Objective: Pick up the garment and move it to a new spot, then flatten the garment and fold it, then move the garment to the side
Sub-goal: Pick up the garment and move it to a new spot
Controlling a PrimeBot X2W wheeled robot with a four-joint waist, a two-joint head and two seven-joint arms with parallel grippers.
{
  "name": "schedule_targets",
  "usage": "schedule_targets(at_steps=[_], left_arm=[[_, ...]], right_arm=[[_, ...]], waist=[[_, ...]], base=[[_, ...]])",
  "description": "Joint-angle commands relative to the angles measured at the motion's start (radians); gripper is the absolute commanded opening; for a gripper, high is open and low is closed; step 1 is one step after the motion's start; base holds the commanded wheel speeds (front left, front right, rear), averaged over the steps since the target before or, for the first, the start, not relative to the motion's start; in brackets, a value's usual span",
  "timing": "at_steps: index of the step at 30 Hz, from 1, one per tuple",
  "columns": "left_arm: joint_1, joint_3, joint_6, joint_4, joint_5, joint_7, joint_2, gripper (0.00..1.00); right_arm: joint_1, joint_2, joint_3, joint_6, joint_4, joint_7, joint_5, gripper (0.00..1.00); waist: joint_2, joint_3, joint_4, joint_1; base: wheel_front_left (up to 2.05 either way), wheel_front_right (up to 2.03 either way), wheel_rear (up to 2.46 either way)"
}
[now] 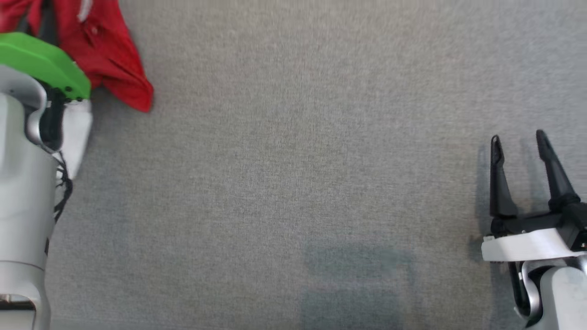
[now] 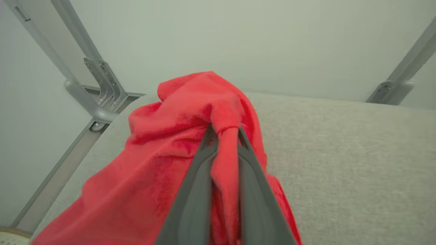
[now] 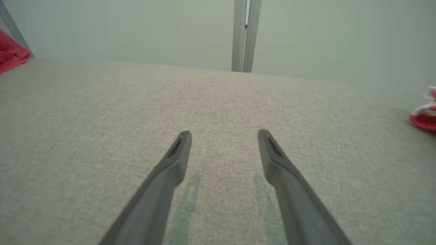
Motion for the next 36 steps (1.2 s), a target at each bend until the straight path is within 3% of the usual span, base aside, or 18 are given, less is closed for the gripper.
schedule_targets(at_steps=[1, 6, 9, 14, 19, 25, 32, 36], left_arm=[[0.041, -0.021, -0.003, -0.072, -0.024, 0.022, 0.012, 0.00], [0.167, -0.068, -0.003, -0.433, -0.099, 0.143, 0.050, 0.00], [0.248, -0.076, 0.025, -0.673, -0.131, 0.230, 0.056, 0.00], [0.356, -0.125, 0.098, -1.038, -0.173, 0.356, 0.029, 0.00], [0.426, -0.229, 0.140, -1.227, -0.179, 0.440, -0.024, 0.00], [0.478, -0.374, 0.152, -1.154, -0.108, 0.477, -0.063, 0.00], [0.523, -0.401, 0.199, -0.816, -0.033, 0.375, -0.085, 0.00], [0.540, -0.406, 0.189, -0.635, -0.034, 0.296, -0.126, 0.00]], right_arm=[[0.027, 0.010, -0.001, -0.001, 0.006, 0.000, 0.011, 1.00], [0.058, 0.034, 0.005, -0.001, 0.018, 0.000, 0.024, 1.00], [0.065, 0.039, 0.006, -0.001, 0.023, 0.000, 0.031, 1.00], [0.062, 0.043, 0.014, -0.001, 0.025, 0.000, 0.048, 1.00], [0.048, 0.043, 0.018, -0.001, 0.029, 0.000, 0.081, 1.00], [0.033, 0.043, 0.011, -0.001, 0.028, 0.000, 0.105, 1.00], [0.043, 0.043, -0.007, -0.001, 0.031, 0.000, 0.136, 1.00], [0.054, 0.043, -0.022, -0.001, 0.033, 0.000, 0.135, 1.00]], waist=[[-0.0001, -0.190, -0.042, 0.0000], [-0.0001, -0.261, -0.097, 0.0000], [-0.0001, -0.285, -0.138, 0.0000], [-0.0001, -0.295, -0.214, 0.0000], [-0.0001, -0.280, -0.301, 0.0000], [-0.0001, -0.237, -0.394, 0.0000], [-0.0001, -0.203, -0.436, 0.0000], [-0.0001, -0.200, -0.416, 0.0000]], base=[[0.00, 0.00, 0.00], [0.00, 0.00, 0.00], [0.00, 0.00, 0.00], [0.00, 0.00, 0.00], [0.00, 0.00, 0.00], [0.00, 0.00, 0.00], [0.00, 0.00, 0.00], [0.00, 0.00, 0.00]])
